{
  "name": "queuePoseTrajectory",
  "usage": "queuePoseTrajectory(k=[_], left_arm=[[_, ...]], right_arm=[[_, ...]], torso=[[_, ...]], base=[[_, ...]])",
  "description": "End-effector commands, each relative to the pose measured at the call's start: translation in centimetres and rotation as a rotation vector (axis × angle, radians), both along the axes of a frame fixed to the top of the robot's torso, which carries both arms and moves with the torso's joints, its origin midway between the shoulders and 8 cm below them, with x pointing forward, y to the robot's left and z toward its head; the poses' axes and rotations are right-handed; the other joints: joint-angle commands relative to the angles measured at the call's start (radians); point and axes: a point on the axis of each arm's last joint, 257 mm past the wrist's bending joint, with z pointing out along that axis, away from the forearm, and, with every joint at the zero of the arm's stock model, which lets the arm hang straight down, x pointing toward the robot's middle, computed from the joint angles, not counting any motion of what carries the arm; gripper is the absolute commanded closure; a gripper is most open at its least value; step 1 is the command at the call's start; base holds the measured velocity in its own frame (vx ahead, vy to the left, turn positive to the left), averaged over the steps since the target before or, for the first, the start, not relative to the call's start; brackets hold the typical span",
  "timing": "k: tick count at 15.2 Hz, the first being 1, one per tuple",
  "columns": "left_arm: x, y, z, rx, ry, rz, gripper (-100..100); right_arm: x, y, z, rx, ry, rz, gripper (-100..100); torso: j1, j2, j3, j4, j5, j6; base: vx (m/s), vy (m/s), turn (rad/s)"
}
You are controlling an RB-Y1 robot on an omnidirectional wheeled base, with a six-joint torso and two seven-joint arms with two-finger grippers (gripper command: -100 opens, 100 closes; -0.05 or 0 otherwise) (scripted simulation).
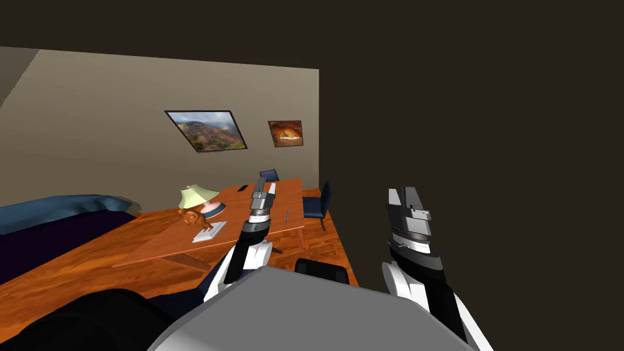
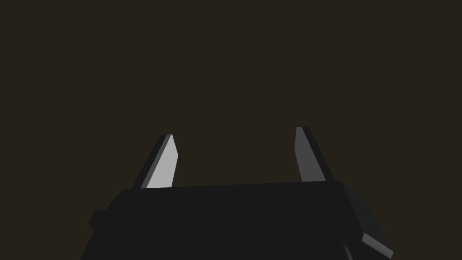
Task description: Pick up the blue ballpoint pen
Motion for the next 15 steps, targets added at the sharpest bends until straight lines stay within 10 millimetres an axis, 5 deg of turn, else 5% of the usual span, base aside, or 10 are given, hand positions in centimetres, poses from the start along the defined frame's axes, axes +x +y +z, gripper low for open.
queuePoseTrajectory(k=[1, 5, 15], left_arm=[[0.7, 0.1, -1.2, 0.027, 0.044, 0.0, -100], [2.1, 1.0, -4.2, 0.064, 0.144, 0.019, -100], [5.3, 6.3, -16.4, 0.17, 0.525, 0.123, -100]], right_arm=[[0.0, 0.0, 0.0, 0.0, 0.0, 0.0, 0], [0.0, 0.0, 0.0, 0.0, 0.0, 0.0, 0], [0.0, 0.0, 0.0, 0.0, 0.0, 0.0, 0]], torso=[[0.0, 0.0, 0.0, 0.0, 0.0, 0.0], [0.001, -0.001, -0.001, 0.0, 0.0, 0.001], [0.002, -0.002, -0.001, 0.0, 0.0, 0.0]], base=[[0.004, -0.001, -0.084], [0.013, 0.005, -0.163], [0.019, 0.013, -0.19]])
